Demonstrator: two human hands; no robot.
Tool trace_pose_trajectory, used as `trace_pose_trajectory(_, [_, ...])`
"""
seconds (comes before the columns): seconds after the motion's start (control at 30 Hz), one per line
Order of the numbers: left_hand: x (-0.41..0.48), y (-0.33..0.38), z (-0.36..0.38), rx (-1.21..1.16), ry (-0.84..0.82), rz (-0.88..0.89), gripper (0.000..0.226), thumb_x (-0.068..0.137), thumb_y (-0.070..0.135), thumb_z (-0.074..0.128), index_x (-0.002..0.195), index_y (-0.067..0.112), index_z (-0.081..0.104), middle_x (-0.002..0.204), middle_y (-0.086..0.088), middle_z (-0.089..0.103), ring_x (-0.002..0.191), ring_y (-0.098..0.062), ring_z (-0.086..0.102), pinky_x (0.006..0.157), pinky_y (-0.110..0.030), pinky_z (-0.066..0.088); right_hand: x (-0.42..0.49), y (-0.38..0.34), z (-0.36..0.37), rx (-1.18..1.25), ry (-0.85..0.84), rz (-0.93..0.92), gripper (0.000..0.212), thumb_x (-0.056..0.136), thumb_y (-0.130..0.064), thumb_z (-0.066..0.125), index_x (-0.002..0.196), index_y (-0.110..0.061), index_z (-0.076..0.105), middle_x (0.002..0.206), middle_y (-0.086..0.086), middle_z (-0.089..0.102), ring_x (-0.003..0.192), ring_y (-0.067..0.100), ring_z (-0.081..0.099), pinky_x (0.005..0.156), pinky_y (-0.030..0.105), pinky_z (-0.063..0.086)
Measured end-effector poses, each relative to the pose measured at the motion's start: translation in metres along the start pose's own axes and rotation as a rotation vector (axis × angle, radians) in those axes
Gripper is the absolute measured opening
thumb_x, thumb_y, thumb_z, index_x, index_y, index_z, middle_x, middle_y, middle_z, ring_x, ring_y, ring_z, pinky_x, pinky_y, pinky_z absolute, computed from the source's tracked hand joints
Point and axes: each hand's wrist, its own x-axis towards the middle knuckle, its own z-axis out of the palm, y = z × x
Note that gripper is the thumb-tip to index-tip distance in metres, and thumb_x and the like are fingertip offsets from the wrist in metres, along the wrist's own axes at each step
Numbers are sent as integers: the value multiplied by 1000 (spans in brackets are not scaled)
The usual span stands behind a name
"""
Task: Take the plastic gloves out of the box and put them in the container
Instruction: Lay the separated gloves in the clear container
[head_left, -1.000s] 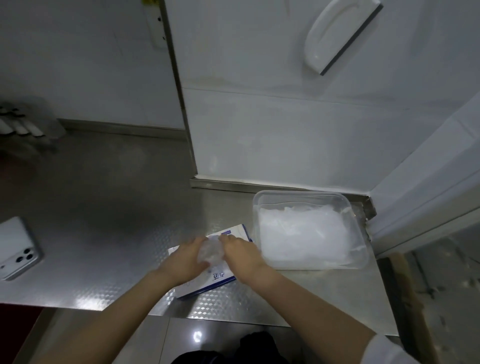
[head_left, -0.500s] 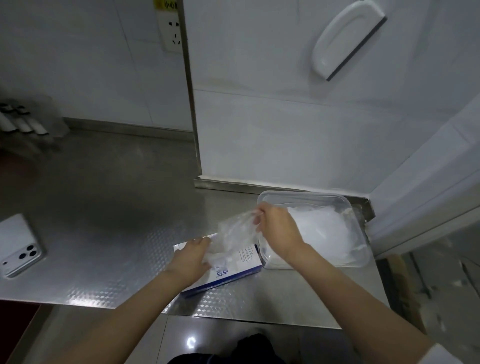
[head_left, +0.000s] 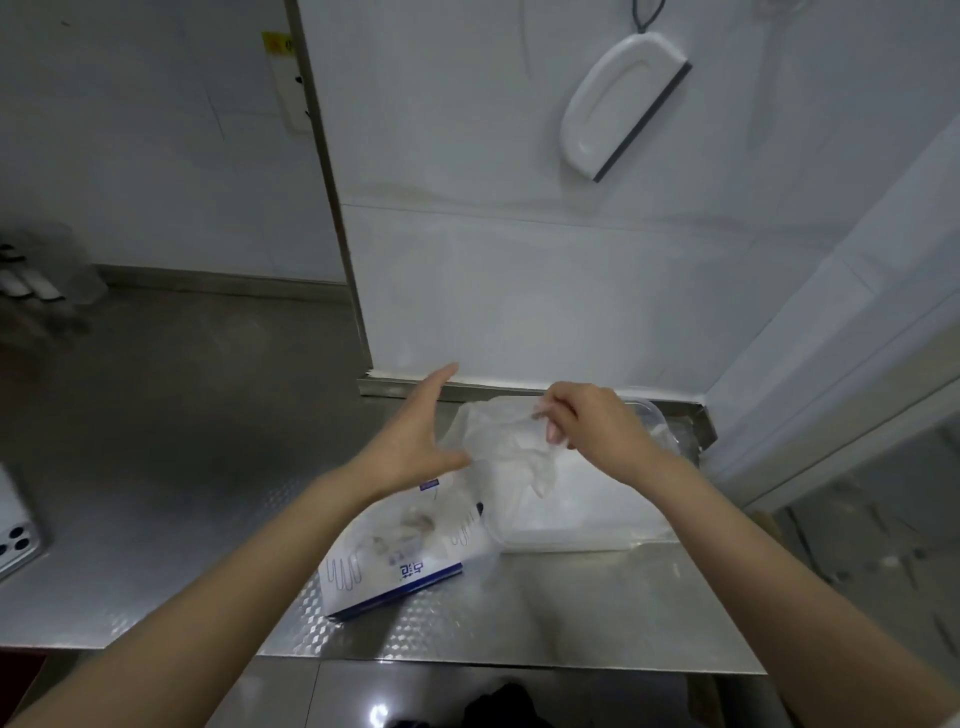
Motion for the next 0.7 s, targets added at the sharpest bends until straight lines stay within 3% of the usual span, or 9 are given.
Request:
trace_pose_trajectory(0.07, [11, 10, 5, -10, -64, 79, 84, 71, 19, 82, 141, 22, 35, 140, 5, 43, 130, -8, 41, 107, -26, 35, -2, 1, -6, 110, -84, 11, 26, 95, -16, 51, 72, -24, 60, 62, -7, 63, 57, 2, 59, 65, 27, 54])
trace_pose_trajectory(0.13, [19, 14, 13, -50, -85, 117, 46, 73, 23, 79, 114, 17, 60, 110, 1, 65, 102, -11, 61, 89, -34, 47, -3, 3, -10, 315, -132, 34, 19, 95, -16, 54, 79, -18, 62, 64, -4, 63, 58, 4, 61, 64, 26, 55])
trace_pose_trajectory(0.2, [25, 19, 23, -180, -10, 75, 11, 78, 12, 73, 88, 10, 68, 83, -3, 69, 77, -14, 63, 76, -38, 51, -4, 10, -11, 561, -115, 69, 8, 93, -25, 57, 94, -18, 59, 79, -1, 68, 71, 3, 64, 74, 26, 55])
trace_pose_trajectory(0.27, [28, 29, 31, -352, 93, -40, 7, 81, -4, 66, 83, 2, 67, 73, -4, 68, 68, -18, 62, 72, -39, 52, -6, 24, -12, 652, -113, 111, 37, 83, -42, 61, 113, -23, 52, 105, -2, 67, 95, 3, 63, 86, 21, 49])
trace_pose_trajectory(0.33, [31, 36, 37, -500, 158, -137, 3, 84, -2, 64, 85, 0, 66, 70, -2, 69, 63, -18, 63, 73, -37, 54, -10, 35, -11, 641, -143, 171, 57, 82, -38, 64, 131, -23, 40, 120, -7, 58, 107, 2, 54, 85, 12, 43])
trace_pose_trajectory(0.47, [32, 46, 47, -704, 170, -247, 7, 90, 11, 62, 85, 8, 67, 72, 0, 66, 61, -13, 64, 56, -21, 50, -14, 55, 7, 599, -152, 324, 75, 75, -42, 75, 137, -22, 38, 131, -5, 51, 116, 10, 52, 91, 25, 44])
trace_pose_trajectory(0.53, [30, 51, 55, -738, 190, -278, 8, 92, 13, 60, 88, 10, 66, 71, 4, 65, 62, -10, 62, 52, -15, 47, -15, 56, 15, 664, -150, 432, 65, 78, -45, 72, 131, -18, 47, 126, 1, 57, 114, 16, 56, 93, 28, 45])
trace_pose_trajectory(0.6, [28, 54, 62, -736, 215, -297, 7, 92, 13, 59, 91, 10, 66, 73, 4, 65, 66, -9, 60, 56, -14, 48, -15, 56, 19, 765, -125, 455, 31, 87, -36, 65, 110, -16, 62, 112, 3, 67, 107, 19, 63, 86, 25, 46])
trace_pose_trajectory(0.7, [26, 47, 70, -693, 246, -364, 6, 93, 15, 58, 92, 13, 64, 76, 1, 61, 69, -11, 53, 65, -20, 46, -12, 56, 17, 973, 4, 429, 8, 92, -15, 59, 93, -8, 64, 89, 5, 68, 69, 7, 69, 65, 14, 52])
